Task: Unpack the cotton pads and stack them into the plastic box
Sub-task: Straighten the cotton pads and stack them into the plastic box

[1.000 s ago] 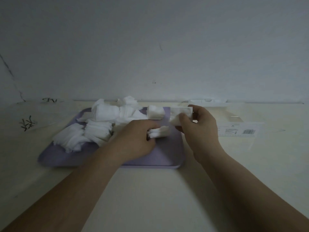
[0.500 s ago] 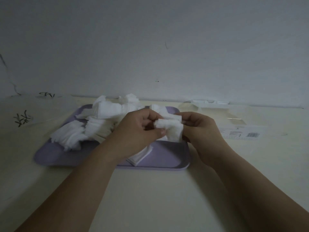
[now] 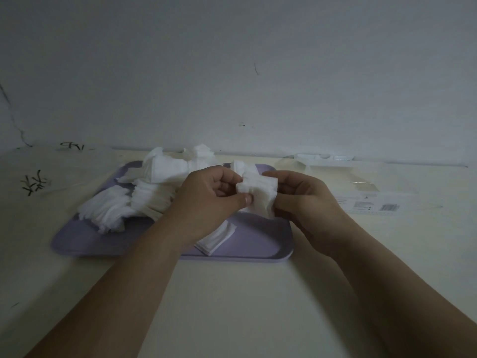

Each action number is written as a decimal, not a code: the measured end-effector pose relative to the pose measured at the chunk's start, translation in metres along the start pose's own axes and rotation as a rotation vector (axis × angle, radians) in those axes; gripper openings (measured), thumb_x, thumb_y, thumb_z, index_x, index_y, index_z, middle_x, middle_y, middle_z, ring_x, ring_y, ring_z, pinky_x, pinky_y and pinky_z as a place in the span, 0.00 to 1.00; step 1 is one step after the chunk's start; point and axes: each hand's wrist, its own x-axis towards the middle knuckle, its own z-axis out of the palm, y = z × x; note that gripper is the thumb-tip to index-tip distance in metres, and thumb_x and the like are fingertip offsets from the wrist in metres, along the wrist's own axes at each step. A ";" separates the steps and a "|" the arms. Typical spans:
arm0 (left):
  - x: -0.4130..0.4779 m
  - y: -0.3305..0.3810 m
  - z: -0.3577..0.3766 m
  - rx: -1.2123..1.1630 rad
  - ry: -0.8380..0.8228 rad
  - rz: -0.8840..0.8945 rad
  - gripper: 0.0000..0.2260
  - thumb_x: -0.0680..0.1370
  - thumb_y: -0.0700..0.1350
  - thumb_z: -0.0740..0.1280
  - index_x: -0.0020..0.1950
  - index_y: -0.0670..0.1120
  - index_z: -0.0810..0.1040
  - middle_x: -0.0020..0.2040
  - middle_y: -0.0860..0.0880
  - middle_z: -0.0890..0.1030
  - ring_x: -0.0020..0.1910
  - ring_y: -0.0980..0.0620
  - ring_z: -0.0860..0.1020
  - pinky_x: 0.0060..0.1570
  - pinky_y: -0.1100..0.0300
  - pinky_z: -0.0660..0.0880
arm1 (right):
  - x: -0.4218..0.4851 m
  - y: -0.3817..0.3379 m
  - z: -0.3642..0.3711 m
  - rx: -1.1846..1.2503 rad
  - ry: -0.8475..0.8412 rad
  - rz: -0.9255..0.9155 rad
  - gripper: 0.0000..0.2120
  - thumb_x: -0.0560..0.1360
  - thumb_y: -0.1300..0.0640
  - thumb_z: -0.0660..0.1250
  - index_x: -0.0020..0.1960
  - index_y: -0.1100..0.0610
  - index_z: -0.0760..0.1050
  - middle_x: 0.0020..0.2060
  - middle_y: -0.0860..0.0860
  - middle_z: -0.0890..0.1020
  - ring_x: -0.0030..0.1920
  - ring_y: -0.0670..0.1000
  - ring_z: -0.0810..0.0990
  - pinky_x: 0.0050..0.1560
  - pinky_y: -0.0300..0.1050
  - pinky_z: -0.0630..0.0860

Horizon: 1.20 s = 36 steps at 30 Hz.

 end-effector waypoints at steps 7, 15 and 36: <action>-0.001 0.000 0.000 -0.031 0.015 -0.014 0.10 0.74 0.35 0.78 0.49 0.48 0.84 0.43 0.48 0.88 0.41 0.54 0.85 0.40 0.62 0.79 | 0.000 0.000 0.002 0.035 -0.016 0.012 0.22 0.76 0.80 0.61 0.60 0.63 0.83 0.53 0.65 0.87 0.50 0.57 0.86 0.55 0.50 0.82; 0.000 0.000 0.002 -0.070 -0.014 0.025 0.14 0.73 0.31 0.77 0.54 0.47 0.84 0.46 0.48 0.88 0.47 0.51 0.87 0.48 0.63 0.81 | 0.000 0.003 -0.002 0.005 0.047 -0.013 0.12 0.80 0.71 0.68 0.58 0.61 0.86 0.49 0.61 0.88 0.47 0.55 0.86 0.53 0.54 0.80; -0.003 -0.002 0.013 0.257 0.150 0.318 0.11 0.72 0.36 0.78 0.42 0.51 0.81 0.41 0.57 0.80 0.35 0.54 0.79 0.38 0.67 0.75 | -0.003 0.005 0.007 0.037 -0.036 -0.005 0.20 0.77 0.68 0.75 0.67 0.61 0.76 0.62 0.61 0.82 0.56 0.56 0.85 0.53 0.55 0.85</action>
